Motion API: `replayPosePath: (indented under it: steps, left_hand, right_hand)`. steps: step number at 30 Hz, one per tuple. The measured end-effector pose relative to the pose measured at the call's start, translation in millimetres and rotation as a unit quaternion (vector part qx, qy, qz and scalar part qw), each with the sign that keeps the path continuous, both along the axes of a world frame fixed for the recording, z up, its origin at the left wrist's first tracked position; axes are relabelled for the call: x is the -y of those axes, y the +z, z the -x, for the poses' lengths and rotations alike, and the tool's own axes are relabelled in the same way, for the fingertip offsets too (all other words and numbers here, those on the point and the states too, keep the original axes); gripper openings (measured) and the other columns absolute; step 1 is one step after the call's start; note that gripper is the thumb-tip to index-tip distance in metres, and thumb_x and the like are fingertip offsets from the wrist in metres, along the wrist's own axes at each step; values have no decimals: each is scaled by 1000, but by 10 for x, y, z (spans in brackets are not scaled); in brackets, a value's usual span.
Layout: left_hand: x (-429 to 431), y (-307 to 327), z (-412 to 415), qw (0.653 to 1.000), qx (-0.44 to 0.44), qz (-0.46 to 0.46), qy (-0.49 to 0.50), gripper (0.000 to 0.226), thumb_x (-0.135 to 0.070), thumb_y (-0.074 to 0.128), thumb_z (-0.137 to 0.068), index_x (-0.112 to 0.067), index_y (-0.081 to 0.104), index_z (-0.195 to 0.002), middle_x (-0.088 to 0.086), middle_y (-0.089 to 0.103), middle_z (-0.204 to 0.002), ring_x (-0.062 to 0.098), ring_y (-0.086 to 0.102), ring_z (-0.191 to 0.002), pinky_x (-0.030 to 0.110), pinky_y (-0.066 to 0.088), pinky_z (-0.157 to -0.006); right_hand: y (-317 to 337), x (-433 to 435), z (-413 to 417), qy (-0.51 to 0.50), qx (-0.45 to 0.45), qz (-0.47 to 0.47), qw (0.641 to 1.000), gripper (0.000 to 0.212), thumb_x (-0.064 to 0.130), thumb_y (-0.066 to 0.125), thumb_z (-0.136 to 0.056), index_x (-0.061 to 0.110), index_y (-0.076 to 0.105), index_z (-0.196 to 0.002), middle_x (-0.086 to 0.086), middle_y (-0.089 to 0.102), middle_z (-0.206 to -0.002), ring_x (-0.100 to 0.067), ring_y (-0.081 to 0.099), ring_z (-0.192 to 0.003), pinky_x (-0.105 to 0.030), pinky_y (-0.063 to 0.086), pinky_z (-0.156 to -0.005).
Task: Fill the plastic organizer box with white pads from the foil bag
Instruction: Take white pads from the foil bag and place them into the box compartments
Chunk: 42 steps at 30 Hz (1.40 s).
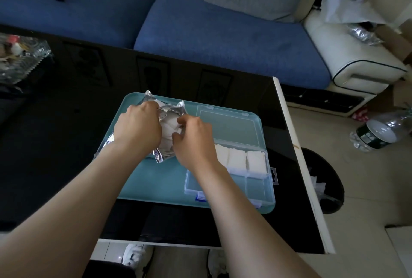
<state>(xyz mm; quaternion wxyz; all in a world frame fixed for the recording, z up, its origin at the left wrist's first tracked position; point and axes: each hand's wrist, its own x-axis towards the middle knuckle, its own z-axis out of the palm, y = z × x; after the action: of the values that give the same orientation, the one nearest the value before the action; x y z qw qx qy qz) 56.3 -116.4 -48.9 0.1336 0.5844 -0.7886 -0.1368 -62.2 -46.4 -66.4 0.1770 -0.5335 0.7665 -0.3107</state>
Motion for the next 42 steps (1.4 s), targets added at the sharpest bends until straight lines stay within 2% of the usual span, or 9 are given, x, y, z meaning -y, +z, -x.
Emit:
replayPosePath:
  steps: [3, 6, 13, 18, 23, 27, 34, 39, 42]
  left_hand:
    - [-36, 58, 11, 1000, 20, -8, 10, 19, -4, 52, -92, -12, 61, -106, 11, 59, -93, 34, 50, -75, 41, 40, -65]
    - [-65, 101, 10, 999, 38, -13, 17, 19, -5, 52, -94, -12, 62, -107, 7, 49, -87, 33, 48, -75, 40, 40, -65]
    - [-105, 108, -1, 999, 48, 4, 0, 17, -6, 51, -96, -11, 61, -108, 2, 43, -76, 33, 48, -75, 38, 39, -65]
    - [-100, 98, -4, 999, 43, 7, -2, 16, -4, 51, -96, -11, 61, -106, 0, 40, -73, 32, 49, -74, 39, 39, -65]
    - [-97, 110, 2, 1000, 10, 19, 19, 14, -11, 49, -101, -10, 60, -109, 7, 51, -87, 33, 47, -76, 39, 37, -66]
    - [-112, 131, 35, 999, -12, 17, 36, 9, -12, 48, -102, -11, 56, -105, 13, 60, -94, 33, 45, -77, 41, 36, -67]
    - [-132, 193, 154, 994, -86, 34, 66, 22, -19, 50, -99, -8, 59, -115, 8, 55, -87, 36, 48, -76, 40, 37, -71]
    - [-169, 238, 220, 990, -133, 22, 36, 41, -31, 62, -87, -17, 61, -125, 6, 66, -121, 37, 54, -116, 46, 34, -93]
    - [-223, 307, 305, 983, -174, 54, 35, 47, -44, 55, -79, -27, 69, -120, -3, 63, -123, 32, 42, -124, 46, 30, -98]
  right_hand:
    - [-19, 54, -62, -1, -29, 9, 1000, 21, -5, 64, -94, 2, 72, -112, -15, 75, -108, -34, 68, -103, -40, 56, -84]
    - [-36, 93, -108, 14, -102, -12, 995, 27, -16, 59, -86, 3, 70, -102, -17, 70, -101, -35, 67, -93, -34, 43, -69]
    - [-22, 185, -97, 10, -140, -27, 990, 37, -12, 64, -87, 7, 68, -119, -16, 66, -110, -37, 66, -97, -37, 48, -76]
    - [-62, 251, -74, -3, -141, -29, 990, 29, -10, 61, -87, 8, 72, -107, -15, 67, -104, -36, 66, -94, -34, 43, -72]
    - [-44, 288, -1, -34, -96, 16, 995, 16, -1, 61, -93, 8, 74, -93, -14, 66, -97, -31, 63, -92, -28, 33, -69]
    - [59, 236, 65, -49, -41, 86, 994, 15, 10, 55, -101, 11, 70, -102, -8, 59, -106, -27, 58, -101, -35, 48, -86]
    - [267, 114, 279, -114, 50, 151, 981, 12, 16, 59, -104, 19, 70, -104, 17, 63, -90, -7, 65, -89, -30, 59, -75]
    - [230, 35, 439, -152, 147, 136, 968, 12, 20, 60, -104, 24, 71, -104, 13, 70, -97, -9, 71, -91, -39, 65, -77]
    - [288, -50, 480, -172, 270, 128, 939, 13, 19, 58, -106, 24, 70, -107, 1, 75, -105, -19, 77, -89, -27, 63, -66]
